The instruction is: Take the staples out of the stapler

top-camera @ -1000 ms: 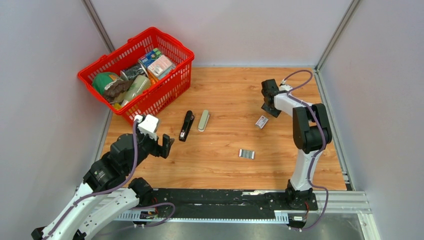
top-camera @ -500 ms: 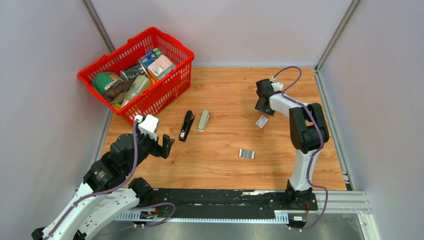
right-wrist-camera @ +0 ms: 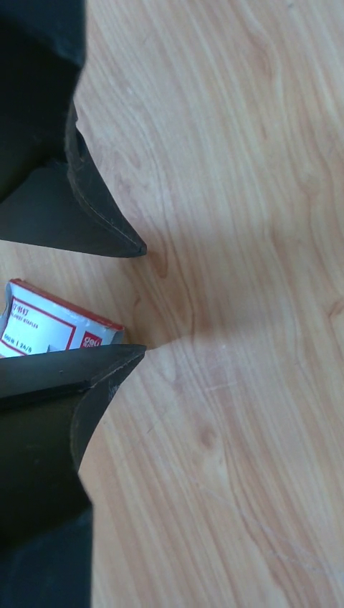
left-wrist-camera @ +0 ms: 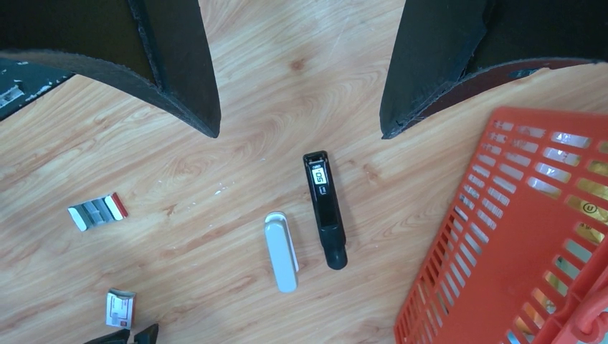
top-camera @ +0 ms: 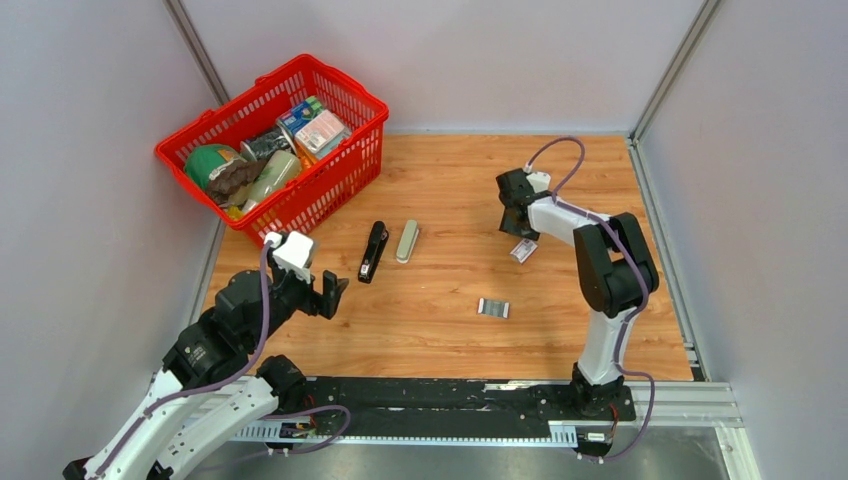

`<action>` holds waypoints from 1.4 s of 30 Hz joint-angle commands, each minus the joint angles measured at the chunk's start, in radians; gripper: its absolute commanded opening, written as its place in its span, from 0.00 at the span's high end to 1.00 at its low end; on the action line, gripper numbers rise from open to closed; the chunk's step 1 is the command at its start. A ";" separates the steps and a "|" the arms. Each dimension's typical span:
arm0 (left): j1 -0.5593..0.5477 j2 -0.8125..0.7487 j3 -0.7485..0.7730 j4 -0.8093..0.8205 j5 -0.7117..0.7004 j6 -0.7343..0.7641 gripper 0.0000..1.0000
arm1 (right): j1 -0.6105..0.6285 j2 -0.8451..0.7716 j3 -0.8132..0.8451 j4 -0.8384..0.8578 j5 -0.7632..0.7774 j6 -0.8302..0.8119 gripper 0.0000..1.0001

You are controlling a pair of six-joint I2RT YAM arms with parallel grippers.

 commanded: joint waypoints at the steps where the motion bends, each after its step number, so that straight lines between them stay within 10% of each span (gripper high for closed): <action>1: 0.004 -0.012 -0.006 0.035 0.017 0.014 0.11 | 0.010 -0.062 -0.050 -0.075 0.066 0.014 0.49; 42: 0.004 -0.055 -0.008 0.034 0.044 0.009 0.11 | 0.385 -0.160 -0.127 -0.195 -0.127 0.547 0.49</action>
